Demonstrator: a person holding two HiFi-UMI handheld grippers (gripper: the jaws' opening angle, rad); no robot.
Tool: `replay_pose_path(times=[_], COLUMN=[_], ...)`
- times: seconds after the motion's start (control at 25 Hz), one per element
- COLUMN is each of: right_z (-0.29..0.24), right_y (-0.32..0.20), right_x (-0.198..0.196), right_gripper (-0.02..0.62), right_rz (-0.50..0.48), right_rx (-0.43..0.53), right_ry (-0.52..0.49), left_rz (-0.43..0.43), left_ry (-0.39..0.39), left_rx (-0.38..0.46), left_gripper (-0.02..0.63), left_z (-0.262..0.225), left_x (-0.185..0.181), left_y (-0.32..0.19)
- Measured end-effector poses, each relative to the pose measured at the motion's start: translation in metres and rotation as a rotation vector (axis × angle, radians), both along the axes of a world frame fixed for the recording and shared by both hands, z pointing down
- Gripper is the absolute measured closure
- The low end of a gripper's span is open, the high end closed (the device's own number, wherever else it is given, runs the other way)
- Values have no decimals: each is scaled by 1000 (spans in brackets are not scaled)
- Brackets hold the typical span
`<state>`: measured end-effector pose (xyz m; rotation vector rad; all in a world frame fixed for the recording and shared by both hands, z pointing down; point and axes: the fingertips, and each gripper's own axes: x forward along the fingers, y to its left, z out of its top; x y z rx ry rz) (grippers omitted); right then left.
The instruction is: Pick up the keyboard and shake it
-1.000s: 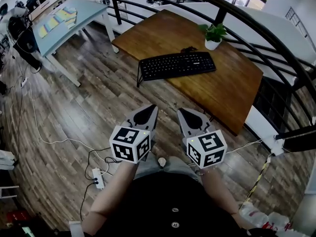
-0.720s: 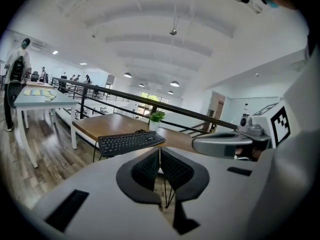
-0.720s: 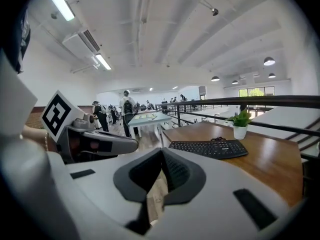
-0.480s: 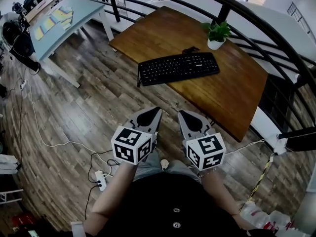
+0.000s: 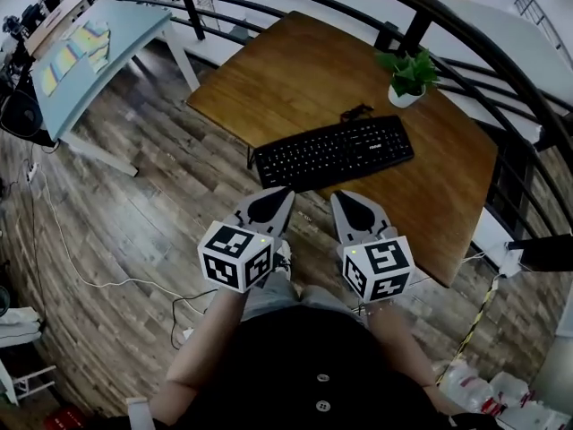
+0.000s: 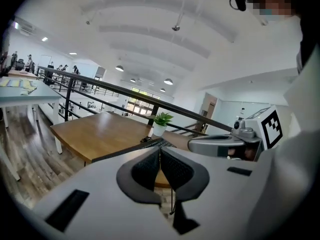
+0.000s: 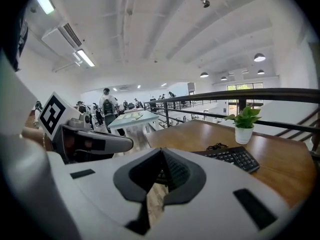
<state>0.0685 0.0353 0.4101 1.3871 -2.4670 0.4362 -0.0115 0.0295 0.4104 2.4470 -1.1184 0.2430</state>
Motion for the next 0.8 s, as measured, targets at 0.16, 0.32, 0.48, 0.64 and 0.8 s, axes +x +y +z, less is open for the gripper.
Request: replay_pose_path(times=[0.16,0.32,0.48,0.64,0.8], right_z=[3,4,12,22,31], right_y=[-35,-62,-78,-84,-87], right_x=[-11,-22,-27,-31,-33], right_gripper=[568,568,568,568,568], right_rz=[16,22,39,38,18], right_rx=[-9,-12,-42,-76,-104], right_ry=[-11,-16,-16,-17,-6], left_rz=[12,8,24,12,-4], left_ry=[5,-28,-51,-49,-47], left_rx=[-28,-34,-57,-77,-95], left_gripper=[584,584,584,584,584], left_z=[6,14,23,31,39], left_x=[-12,-22,-27,-32,-34], left_y=[-38,-65,-83,-91,-94])
